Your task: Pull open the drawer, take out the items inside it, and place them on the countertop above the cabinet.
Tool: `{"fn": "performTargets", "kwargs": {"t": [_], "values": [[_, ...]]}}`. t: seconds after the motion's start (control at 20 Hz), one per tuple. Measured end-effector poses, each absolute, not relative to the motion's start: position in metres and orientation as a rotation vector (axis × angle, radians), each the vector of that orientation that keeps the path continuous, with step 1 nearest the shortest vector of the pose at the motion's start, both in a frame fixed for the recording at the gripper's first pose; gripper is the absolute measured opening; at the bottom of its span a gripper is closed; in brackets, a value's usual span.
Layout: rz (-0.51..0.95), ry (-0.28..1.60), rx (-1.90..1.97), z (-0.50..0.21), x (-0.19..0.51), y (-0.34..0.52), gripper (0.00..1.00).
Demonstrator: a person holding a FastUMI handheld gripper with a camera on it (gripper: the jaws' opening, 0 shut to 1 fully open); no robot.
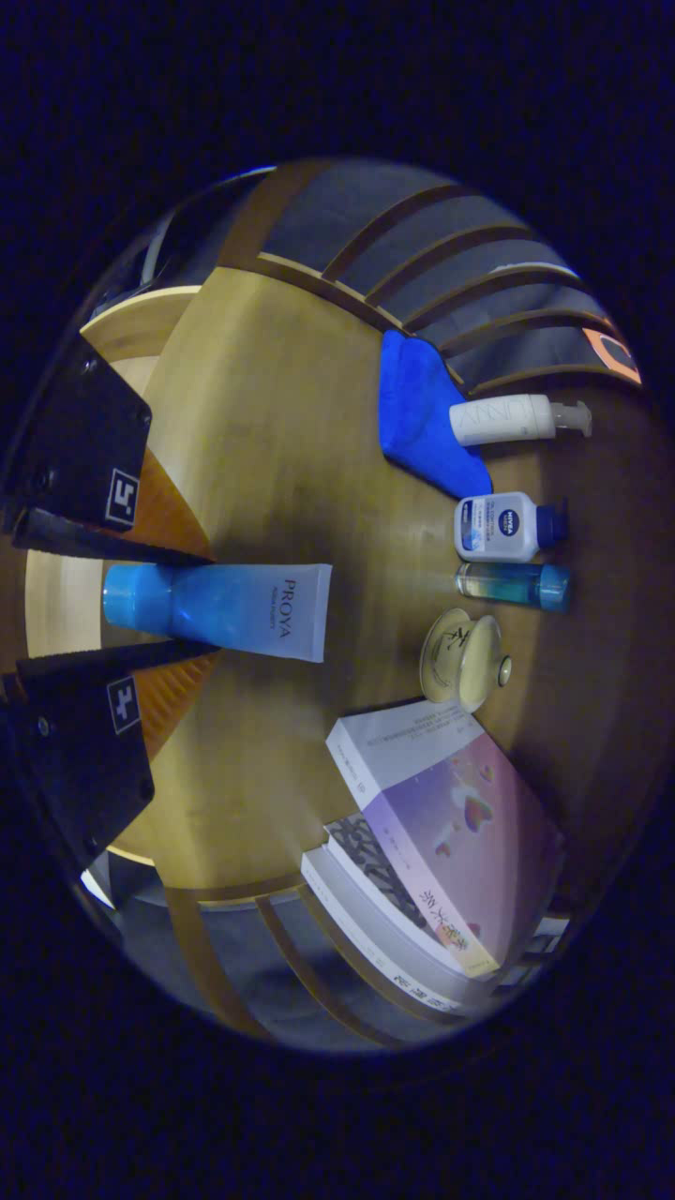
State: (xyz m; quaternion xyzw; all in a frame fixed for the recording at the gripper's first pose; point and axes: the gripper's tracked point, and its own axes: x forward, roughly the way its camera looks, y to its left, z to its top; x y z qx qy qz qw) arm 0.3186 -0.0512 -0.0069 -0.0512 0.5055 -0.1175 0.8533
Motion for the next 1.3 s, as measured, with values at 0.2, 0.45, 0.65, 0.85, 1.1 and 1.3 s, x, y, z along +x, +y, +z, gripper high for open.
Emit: {"fn": "performTargets", "kwargs": {"t": [0.2,0.45,0.65,0.85,1.1,1.3], "values": [[-0.262,1.052,-0.081,-0.009,0.316,-0.046,0.52],[-0.243,0.979,-0.086,0.006,0.295,-0.033,0.61],[-0.234,0.938,-0.077,0.016,0.265,-0.022,0.68],[-0.198,0.875,-0.104,0.039,0.23,-0.008,0.68],[-0.166,0.794,-0.151,0.049,0.177,0.003,0.68],[-0.15,0.722,-0.124,0.046,0.139,0.01,0.68]]}}
